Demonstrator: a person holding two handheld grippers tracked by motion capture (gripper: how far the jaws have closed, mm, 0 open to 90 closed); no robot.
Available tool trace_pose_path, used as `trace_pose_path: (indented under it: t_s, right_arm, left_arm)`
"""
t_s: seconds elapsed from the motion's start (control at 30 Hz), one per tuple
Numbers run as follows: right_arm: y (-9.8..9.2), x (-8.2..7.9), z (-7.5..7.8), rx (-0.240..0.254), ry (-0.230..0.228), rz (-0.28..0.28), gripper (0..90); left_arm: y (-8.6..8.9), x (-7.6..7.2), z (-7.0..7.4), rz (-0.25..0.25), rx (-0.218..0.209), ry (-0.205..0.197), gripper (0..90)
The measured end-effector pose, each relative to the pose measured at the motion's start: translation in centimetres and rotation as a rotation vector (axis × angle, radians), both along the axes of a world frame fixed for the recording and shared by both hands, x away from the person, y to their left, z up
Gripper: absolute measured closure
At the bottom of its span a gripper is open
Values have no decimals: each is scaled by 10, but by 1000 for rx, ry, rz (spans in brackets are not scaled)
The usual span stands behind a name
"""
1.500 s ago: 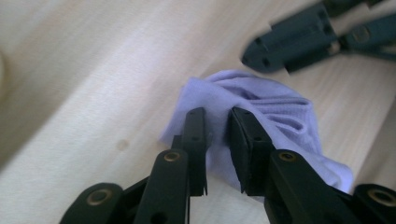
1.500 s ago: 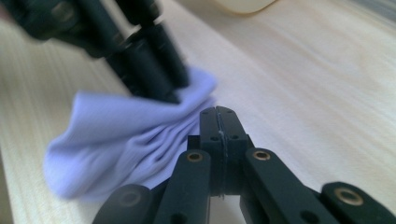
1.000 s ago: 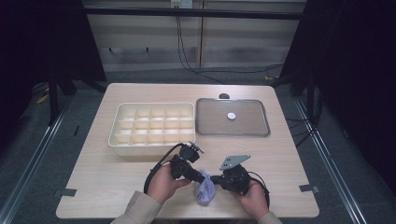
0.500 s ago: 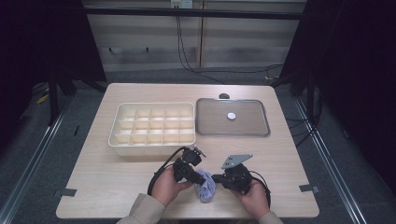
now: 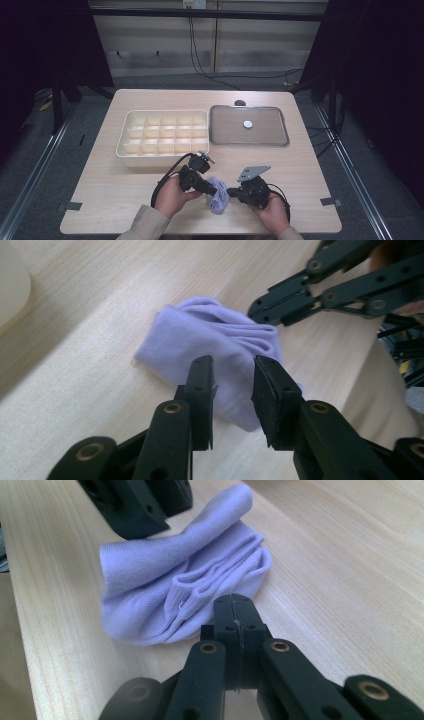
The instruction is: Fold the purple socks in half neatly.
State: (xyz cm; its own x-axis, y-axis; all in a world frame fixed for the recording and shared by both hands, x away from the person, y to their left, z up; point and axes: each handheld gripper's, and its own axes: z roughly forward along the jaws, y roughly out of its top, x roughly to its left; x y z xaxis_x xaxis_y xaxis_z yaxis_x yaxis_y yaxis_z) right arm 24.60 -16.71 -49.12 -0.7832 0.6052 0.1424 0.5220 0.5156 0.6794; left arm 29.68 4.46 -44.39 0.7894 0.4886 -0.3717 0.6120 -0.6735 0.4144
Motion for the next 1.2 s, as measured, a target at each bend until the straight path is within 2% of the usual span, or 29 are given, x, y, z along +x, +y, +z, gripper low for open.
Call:
trace_pose_path:
  t_s: [0.07, 0.13, 0.27, 0.4, 0.6, 0.73, 0.77, 0.87, 0.97, 1.07, 1.13, 1.2]
  right_arm:
    - [0, 0, 0, -1, 2, -1, 900]
    - [1, -1, 0, -2, 4, 1, 900]
    - [3, -2, -1, -8, 14, 5, 900]
    - [7, -2, -4, -27, 14, 25, 900]
    - [3, 0, -6, -9, 21, 9, 900]
    - [5, -1, -6, -5, 21, 10, 900]
    - [5, -1, -5, -17, 19, 8, 900]
    - [3, 0, -3, -16, 10, 8, 900]
    - [-2, 0, 3, 9, -7, 0, 900]
    - [-5, 0, 5, 30, -4, 5, 900]
    - [-1, -1, 1, 1, 6, 16, 900]
    - [2, -1, 0, -6, 15, 21, 900]
  left_arm:
    - [0, -4, 3, -5, -11, 3, 685]
    - [-1, -6, 2, -17, 10, 4, 686]
    - [-8, -7, -11, -32, 21, 24, 684]
    - [-17, -6, -18, -20, 17, 14, 683]
    - [-22, -5, -16, -22, 42, -2, 689]
    - [-21, -5, -16, -16, 49, 7, 778]
    - [-20, -5, -16, -22, 55, 5, 810]
    - [-20, -5, -17, -17, 67, 11, 826]
    - [-21, -4, -16, -25, 74, 10, 838]
    - [-20, -3, -12, -18, 64, 13, 840]
    - [-21, -3, -8, -13, 47, 10, 843]
    - [-22, -5, -3, -21, 32, 0, 843]
